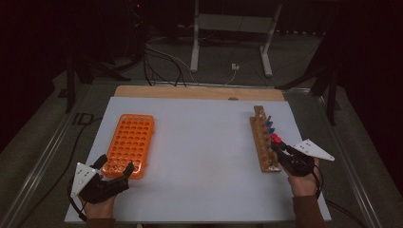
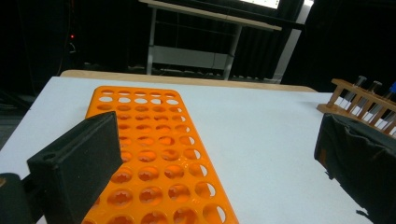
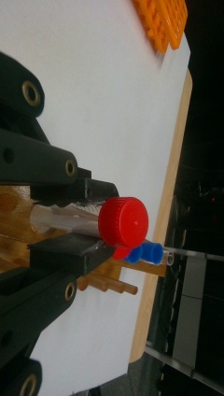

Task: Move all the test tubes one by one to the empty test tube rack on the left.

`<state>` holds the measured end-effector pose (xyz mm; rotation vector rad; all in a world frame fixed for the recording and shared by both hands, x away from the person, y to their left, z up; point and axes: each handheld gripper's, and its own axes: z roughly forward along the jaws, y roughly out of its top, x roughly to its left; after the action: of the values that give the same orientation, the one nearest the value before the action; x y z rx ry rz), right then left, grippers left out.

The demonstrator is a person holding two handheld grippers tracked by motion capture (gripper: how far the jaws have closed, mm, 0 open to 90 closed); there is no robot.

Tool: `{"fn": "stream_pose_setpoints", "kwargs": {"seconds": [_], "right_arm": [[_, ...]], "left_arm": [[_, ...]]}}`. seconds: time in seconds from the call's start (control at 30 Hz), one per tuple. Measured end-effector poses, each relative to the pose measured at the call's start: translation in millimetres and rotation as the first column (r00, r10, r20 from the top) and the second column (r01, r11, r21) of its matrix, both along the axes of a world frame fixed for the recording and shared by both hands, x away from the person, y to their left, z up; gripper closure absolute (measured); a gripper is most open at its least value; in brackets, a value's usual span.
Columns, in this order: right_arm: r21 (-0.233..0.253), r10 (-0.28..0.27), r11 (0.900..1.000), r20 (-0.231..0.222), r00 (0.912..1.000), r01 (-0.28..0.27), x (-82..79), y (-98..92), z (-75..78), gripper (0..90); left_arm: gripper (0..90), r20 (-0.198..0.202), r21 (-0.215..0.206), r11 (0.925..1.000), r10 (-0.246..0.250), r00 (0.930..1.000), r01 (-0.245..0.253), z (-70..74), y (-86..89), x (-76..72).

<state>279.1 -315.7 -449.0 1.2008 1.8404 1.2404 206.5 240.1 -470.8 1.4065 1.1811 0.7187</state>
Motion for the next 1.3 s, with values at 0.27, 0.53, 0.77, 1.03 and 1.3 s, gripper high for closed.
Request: {"fn": "stream_pose_setpoints", "kwargs": {"seconds": [0.27,0.53,0.77,1.03,1.3], "right_arm": [[0.012,-0.003,1.0,0.009,1.0,0.003,-2.1,-1.9,9.2,74.6],[0.024,0.001,1.0,0.026,0.9997,-0.001,-3.9,-4.0,17.2,74.6],[0.031,0.006,0.999,0.04,0.9992,-0.007,-5.7,-3.7,24.4,74.6],[0.032,0.012,0.999,0.082,0.9965,-0.015,-10.0,0.8,36.7,74.6],[0.055,0.064,0.996,0.1,0.9929,-0.07,-14.9,12.2,47.7,74.7]], "left_arm": [[1.3,-0.002,-0.004,1.0,-0.009,1.0,0.009,-0.3,-0.1,1.0],[1.3,-0.002,-0.009,0.9997,-0.021,0.9998,0.021,-0.8,-0.5,1.6],[1.3,-0.003,-0.004,0.9991,-0.042,0.9991,0.042,-1.2,-2.4,2.6],[1.4,-0.017,0.035,0.9971,-0.067,0.9976,0.067,-2.2,-12.9,6.1],[1.4,0.01,0.089,0.9842,-0.155,0.9879,0.153,20.3,-44.1,13.9]]}}
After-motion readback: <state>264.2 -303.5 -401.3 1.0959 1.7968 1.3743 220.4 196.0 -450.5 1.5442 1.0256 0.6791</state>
